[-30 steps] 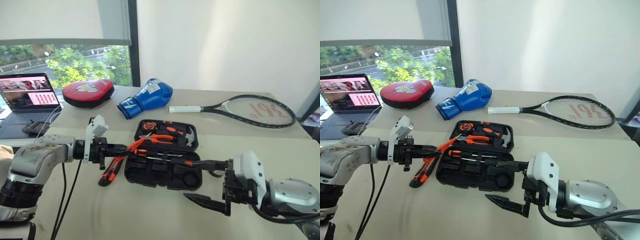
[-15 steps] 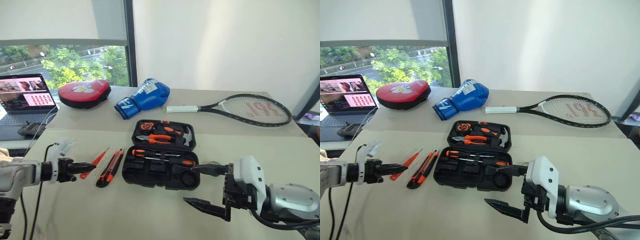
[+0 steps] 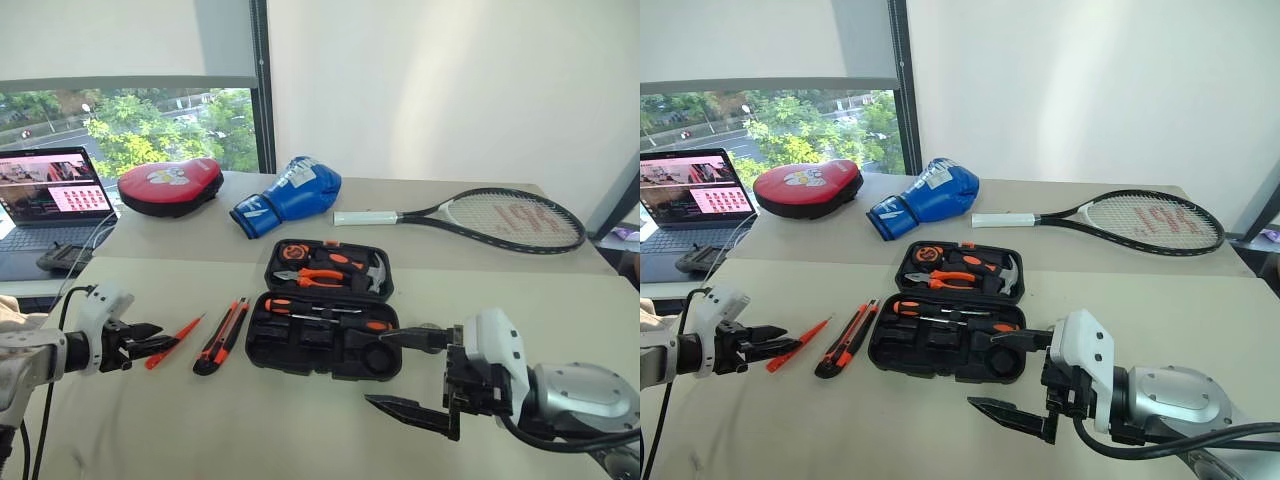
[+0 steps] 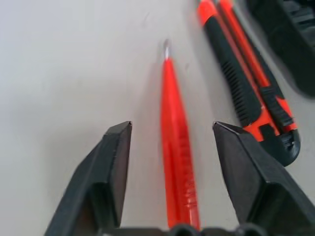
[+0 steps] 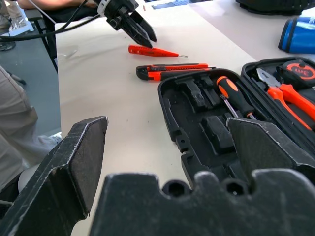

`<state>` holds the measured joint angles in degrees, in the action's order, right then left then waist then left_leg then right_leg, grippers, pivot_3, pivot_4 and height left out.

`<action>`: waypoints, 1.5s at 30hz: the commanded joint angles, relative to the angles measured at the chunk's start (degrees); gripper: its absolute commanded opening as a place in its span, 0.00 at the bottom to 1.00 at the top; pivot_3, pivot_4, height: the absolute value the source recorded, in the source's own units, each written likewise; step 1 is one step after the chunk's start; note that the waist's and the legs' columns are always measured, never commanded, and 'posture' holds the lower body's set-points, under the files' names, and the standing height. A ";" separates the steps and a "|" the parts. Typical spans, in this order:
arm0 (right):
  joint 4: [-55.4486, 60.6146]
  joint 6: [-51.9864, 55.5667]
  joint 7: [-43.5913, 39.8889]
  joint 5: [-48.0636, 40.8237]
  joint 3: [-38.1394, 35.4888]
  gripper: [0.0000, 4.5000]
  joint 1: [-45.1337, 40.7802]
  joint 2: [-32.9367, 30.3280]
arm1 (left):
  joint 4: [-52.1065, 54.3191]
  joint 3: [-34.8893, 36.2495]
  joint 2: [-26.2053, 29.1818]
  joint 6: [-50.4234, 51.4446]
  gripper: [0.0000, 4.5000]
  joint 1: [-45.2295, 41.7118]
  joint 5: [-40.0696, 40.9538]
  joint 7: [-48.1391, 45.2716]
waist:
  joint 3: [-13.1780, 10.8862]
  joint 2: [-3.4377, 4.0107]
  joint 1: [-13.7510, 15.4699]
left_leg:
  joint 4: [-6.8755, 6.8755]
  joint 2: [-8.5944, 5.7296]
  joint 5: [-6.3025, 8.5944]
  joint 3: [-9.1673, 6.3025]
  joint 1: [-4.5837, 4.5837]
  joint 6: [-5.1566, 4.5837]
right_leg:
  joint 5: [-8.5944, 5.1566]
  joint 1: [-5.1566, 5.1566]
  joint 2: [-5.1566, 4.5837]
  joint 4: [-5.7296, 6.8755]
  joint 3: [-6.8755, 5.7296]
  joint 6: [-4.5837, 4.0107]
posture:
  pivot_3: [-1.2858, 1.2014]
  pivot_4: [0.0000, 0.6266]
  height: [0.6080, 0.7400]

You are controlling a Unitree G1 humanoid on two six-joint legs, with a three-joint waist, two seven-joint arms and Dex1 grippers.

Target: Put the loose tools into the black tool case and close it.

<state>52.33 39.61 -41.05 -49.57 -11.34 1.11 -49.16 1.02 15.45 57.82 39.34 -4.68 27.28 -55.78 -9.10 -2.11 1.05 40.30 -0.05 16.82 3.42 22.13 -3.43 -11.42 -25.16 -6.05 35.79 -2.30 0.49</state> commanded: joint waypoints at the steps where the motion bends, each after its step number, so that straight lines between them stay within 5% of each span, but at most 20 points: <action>1: 0.56 -1.77 -0.03 0.49 0.56 1.00 -0.67 0.24 | 3.19 2.05 -1.82 -6.87 0.63 1.92 -3.00 2.53 | 0.00 0.00 -0.05 | 0.00 0.00 0.00 0.00 -0.01 0.00 | 0.00 0.00 0.00 -0.01 0.00 0.00 | 0.52 0.24 1.00; 8: 0.48 -1.93 0.03 0.85 0.77 1.00 -0.91 0.08 | 2.37 1.13 -3.24 -8.73 0.63 3.22 -6.46 5.64 | 0.00 0.00 -0.01 | 0.00 -0.01 0.00 -0.02 0.00 -0.01 | 0.01 0.01 0.00 0.00 -0.04 0.00 | 0.52 0.24 1.00; 13: 0.89 -1.87 0.48 1.10 0.89 1.00 -0.61 0.19 | 3.92 0.42 -6.27 -23.91 0.63 6.22 -13.05 8.13 | 0.00 0.00 0.00 | 0.00 -0.02 0.00 -0.02 0.00 -0.01 | 0.01 0.02 0.00 -0.01 -0.05 0.00 | 0.52 0.24 1.00; 19: 1.28 -1.71 0.95 0.82 0.63 1.00 -0.28 0.04 | 2.66 0.30 -8.37 -25.74 0.63 6.63 -14.99 10.35 | 0.01 0.00 -0.21 | -0.03 0.00 0.02 -0.03 0.01 -0.03 | 0.01 0.01 -0.05 -0.03 -0.03 -0.01 | 0.52 0.24 1.00; 22: 1.38 -1.62 1.10 0.64 0.37 1.00 -0.20 -0.09 | 2.96 2.06 -9.26 -37.38 0.63 6.88 -17.53 11.68 | 0.00 0.00 -0.16 | -0.02 -0.01 0.02 -0.03 -0.01 -0.03 | 0.02 0.02 -0.06 -0.02 -0.03 -0.01 | 0.52 0.24 1.00; 27: 1.62 -1.51 1.37 0.63 0.54 1.00 0.01 -0.17 | 6.12 3.76 -12.40 -42.75 0.63 11.16 -15.09 10.61 | 0.01 0.01 -0.29 | -0.04 -0.01 0.04 -0.03 0.01 -0.06 | 0.02 0.01 -0.14 -0.09 -0.03 -0.01 | 0.52 0.24 1.00; 45: 1.73 -1.34 1.34 0.98 1.06 1.00 -0.25 -0.64 | -1.82 9.11 -17.18 -7.46 0.63 1.02 -3.89 20.32 | 0.03 0.01 -0.31 | 0.04 -0.01 0.02 0.01 -0.12 -0.05 | 0.07 0.16 0.48 0.03 -0.37 0.07 | 0.52 0.24 1.00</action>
<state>52.46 39.21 -39.82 -48.47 -9.73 1.16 -49.21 -0.87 22.65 40.76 29.16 -2.96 21.16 -36.03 -9.07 -2.10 0.74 40.34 -0.06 16.83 3.43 22.00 -3.48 -11.35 -25.00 -5.57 35.82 -2.65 0.57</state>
